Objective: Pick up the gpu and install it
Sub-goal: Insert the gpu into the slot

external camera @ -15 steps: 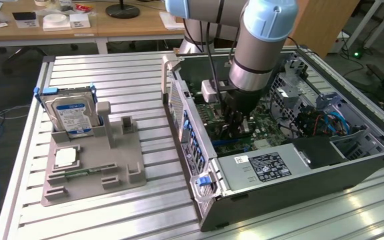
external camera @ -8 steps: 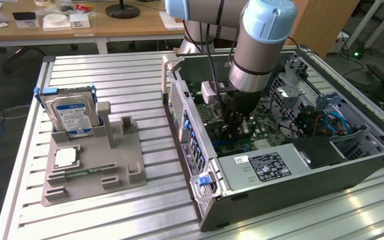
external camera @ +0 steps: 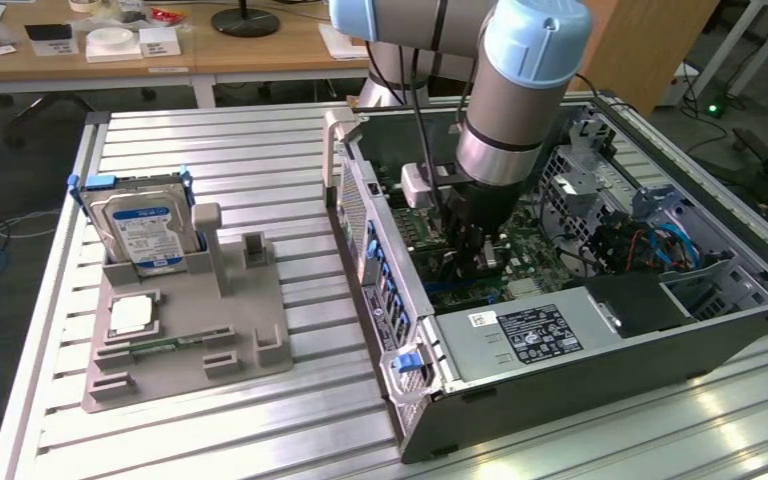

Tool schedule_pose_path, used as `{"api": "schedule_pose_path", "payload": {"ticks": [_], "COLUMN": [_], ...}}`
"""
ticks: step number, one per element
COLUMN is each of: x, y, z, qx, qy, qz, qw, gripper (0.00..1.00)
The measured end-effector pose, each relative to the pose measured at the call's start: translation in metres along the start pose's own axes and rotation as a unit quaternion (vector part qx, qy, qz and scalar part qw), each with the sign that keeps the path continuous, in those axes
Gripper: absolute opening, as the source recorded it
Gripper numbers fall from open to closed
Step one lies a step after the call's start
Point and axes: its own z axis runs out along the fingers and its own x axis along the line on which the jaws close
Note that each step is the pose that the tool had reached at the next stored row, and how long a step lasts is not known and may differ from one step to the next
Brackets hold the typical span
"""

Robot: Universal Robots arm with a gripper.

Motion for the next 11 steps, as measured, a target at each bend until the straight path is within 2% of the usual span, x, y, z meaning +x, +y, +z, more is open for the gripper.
{"api": "schedule_pose_path", "payload": {"ticks": [11], "x": [0.0002], "y": [0.0002], "z": [0.0044], "qx": [-0.0001], "qy": [0.0002], "qz": [0.0], "qw": [1.0], "gripper": [0.28]}}
